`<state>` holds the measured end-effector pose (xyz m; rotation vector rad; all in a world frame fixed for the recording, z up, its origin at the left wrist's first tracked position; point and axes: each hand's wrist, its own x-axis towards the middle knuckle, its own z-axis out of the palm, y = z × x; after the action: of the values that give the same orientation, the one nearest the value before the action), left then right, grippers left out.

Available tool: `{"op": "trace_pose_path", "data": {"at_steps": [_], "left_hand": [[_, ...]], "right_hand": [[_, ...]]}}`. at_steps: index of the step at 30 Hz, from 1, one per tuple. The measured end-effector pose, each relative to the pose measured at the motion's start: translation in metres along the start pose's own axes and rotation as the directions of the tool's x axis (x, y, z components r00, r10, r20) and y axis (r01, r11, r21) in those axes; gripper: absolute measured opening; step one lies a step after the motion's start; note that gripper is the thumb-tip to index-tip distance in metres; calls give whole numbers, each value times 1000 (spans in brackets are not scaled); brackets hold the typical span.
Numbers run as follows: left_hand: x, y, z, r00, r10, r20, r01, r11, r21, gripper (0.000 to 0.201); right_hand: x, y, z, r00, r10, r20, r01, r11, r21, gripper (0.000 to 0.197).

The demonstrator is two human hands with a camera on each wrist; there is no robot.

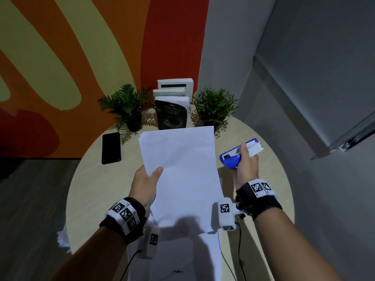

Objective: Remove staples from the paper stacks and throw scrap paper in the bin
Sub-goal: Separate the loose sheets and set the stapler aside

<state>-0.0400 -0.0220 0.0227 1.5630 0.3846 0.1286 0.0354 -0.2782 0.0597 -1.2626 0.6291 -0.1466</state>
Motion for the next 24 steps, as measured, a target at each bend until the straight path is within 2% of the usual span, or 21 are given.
{"op": "trace_pose_path", "data": {"at_steps": [4, 6, 9, 12, 16, 21, 24], "left_hand": [[-1, 3, 4, 999, 28, 16, -28, 999, -29, 30], [-3, 5, 5, 999, 30, 36, -28, 998, -62, 30], [-4, 4, 1, 996, -4, 89, 11, 996, -87, 29], [-1, -2, -4, 986, -20, 167, 34, 996, -83, 28], [-2, -3, -2, 968, -36, 249, 58, 995, -82, 27], [-6, -1, 4, 947, -40, 318, 71, 994, -84, 27], [-6, 0, 4, 942, -31, 335, 58, 996, -72, 29]], "right_hand": [[-13, -4, 18, 998, 54, 42, -58, 994, 95, 28], [-16, -4, 22, 1000, -5, 26, 4, 1000, 29, 26], [-24, -14, 21, 982, -188, 0, 186, 971, -152, 31], [-33, -36, 23, 936, -349, 43, 351, 916, -193, 27], [-40, -60, 35, 859, -485, 165, 512, 828, -228, 25], [-46, -69, 53, 757, -532, 379, 653, 628, -423, 26], [-50, -67, 62, 739, -518, 432, 674, 555, -487, 35]]}}
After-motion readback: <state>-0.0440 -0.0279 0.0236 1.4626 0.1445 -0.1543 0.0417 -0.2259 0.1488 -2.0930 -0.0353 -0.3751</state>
